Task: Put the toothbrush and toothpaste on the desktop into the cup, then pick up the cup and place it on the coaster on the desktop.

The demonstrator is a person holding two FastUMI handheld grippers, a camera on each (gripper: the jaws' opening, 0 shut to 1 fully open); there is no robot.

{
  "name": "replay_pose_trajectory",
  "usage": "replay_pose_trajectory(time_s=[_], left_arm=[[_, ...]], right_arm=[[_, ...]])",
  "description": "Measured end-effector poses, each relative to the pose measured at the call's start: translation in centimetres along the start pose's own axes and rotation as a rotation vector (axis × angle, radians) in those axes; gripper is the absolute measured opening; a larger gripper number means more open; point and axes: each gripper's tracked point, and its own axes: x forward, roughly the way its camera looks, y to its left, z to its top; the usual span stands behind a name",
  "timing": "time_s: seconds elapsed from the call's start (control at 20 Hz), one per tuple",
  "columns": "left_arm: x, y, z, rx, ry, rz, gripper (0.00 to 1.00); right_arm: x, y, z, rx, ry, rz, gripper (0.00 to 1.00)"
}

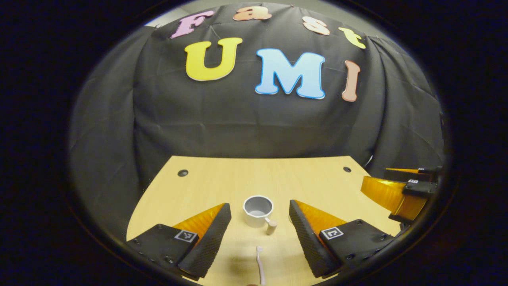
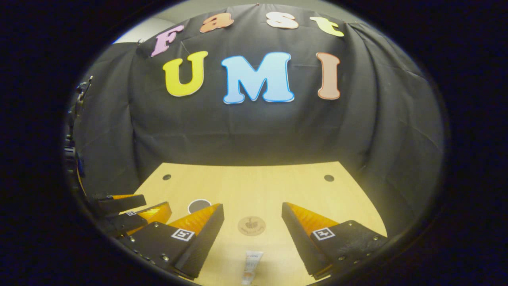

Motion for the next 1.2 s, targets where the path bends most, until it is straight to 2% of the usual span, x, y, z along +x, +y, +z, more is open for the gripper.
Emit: replay_pose_trajectory(time_s=[0.2,0.25,0.35,0.8,1.2], left_arm=[[1.5,-0.2,-4.9,-0.030,0.115,-0.013,0.97],[1.9,-0.3,-6.0,-0.032,0.141,-0.013,1.00],[2.7,-0.3,-8.2,-0.033,0.194,-0.007,0.97],[4.0,-0.2,-19.9,-0.109,0.533,0.005,0.99],[4.1,0.7,-25.8,-0.108,0.719,0.054,1.00]], right_arm=[[1.1,-0.1,-3.1,0.021,0.107,0.001,0.92],[1.2,-0.2,-3.7,0.025,0.137,0.003,0.93],[1.3,-0.5,-5.4,0.035,0.206,0.001,0.93],[2.7,-0.6,-16.1,0.070,0.528,0.002,0.94],[3.3,-0.4,-22.7,0.020,0.739,-0.012,0.94]])
